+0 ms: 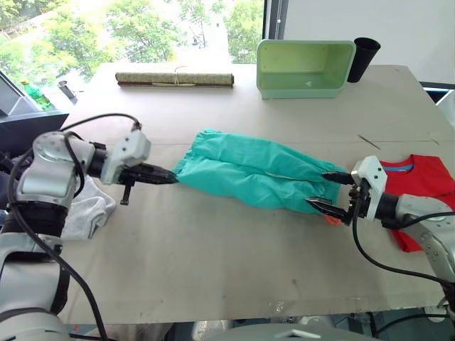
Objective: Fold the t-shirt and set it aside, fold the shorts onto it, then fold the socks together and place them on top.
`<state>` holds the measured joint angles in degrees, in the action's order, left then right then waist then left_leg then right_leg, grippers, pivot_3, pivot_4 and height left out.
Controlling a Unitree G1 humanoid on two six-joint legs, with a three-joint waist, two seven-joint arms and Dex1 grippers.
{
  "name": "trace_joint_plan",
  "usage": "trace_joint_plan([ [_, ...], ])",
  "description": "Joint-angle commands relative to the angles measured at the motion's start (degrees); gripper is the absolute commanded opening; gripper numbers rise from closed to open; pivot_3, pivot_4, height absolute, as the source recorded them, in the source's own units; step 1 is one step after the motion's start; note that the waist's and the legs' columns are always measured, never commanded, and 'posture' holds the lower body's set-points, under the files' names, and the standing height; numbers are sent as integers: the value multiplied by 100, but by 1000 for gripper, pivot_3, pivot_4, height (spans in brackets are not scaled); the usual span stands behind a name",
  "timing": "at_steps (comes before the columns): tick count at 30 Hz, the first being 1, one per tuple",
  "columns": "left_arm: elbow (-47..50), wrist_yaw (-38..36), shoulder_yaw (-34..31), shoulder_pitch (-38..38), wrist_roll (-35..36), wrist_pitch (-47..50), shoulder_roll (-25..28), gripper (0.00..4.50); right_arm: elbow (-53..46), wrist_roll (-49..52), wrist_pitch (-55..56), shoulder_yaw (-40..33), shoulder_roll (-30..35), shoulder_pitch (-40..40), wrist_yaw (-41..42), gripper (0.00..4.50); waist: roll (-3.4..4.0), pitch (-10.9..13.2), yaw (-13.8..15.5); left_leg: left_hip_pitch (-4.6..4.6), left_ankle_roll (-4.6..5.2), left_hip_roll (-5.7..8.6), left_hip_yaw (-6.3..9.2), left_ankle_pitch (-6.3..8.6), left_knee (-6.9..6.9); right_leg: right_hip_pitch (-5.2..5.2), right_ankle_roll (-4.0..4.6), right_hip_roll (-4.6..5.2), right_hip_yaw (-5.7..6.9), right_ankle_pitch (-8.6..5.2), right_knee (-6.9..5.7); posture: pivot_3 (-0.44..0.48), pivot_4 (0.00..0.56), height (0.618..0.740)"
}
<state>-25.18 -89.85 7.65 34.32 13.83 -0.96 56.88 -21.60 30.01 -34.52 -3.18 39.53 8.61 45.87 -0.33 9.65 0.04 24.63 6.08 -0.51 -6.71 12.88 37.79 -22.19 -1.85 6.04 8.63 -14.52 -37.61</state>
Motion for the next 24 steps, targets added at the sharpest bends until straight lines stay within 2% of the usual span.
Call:
trace_joint_plan([
  [1, -33, 270, 55, -85, -474, -475, 5, 79, 17, -33, 212, -77, -38, 224, 25, 4500, 0, 0, 1, 1, 0, 0, 0, 0, 0, -1, 0, 0, 0, 0, 0, 0, 150, 740],
  [8, -450, 214, -243, 288, -393, -359, 82, 79, 442, -521, 731, 3, -24, 477, 17, 4500, -1, 0, 40, 3, -1, 0, 0, 1, 0, -3, 0, 2, 1, 0, 0, 0, 150, 740],
  [12, -758, 606, -403, 636, -419, -238, -131, 79, 573, -666, 878, 77, -78, 519, 39, 4500, -1, 0, 58, 3, 1, 0, -2, -1, 0, -3, -1, 1, 1, 0, -2, 0, 150, 740],
  [16, -625, 500, -474, 614, -312, -36, -194, 79, 615, -779, 981, 138, -80, 514, 80, 4500, -1, 0, 55, 3, 2, 0, -7, -1, 1, 0, -2, 0, 0, 0, -5, 0, 150, 740],
  [17, -555, 445, -466, 566, -311, 41, -166, 692, 614, -781, 987, 138, -77, 510, 83, 4500, -1, 0, 52, 3, 2, 0, -8, -1, 1, -1, -2, -1, 0, 0, -7, 0, 150, 740],
  [20, -458, 422, -496, 481, -327, 139, -133, 1852, 609, -808, 982, 151, -56, 514, 99, 4500, -1, 0, 47, 2, 1, 0, -9, -1, 1, -1, -2, -2, -1, 0, -9, 0, 150, 740],
  [24, -521, 3, -383, 336, -472, 75, 183, 3922, 655, -982, 1080, 249, -66, 641, 117, 4500, -1, 0, 38, 3, 1, 0, -9, -1, 1, -2, -2, -2, -1, 0, -7, 0, 150, 740],
])
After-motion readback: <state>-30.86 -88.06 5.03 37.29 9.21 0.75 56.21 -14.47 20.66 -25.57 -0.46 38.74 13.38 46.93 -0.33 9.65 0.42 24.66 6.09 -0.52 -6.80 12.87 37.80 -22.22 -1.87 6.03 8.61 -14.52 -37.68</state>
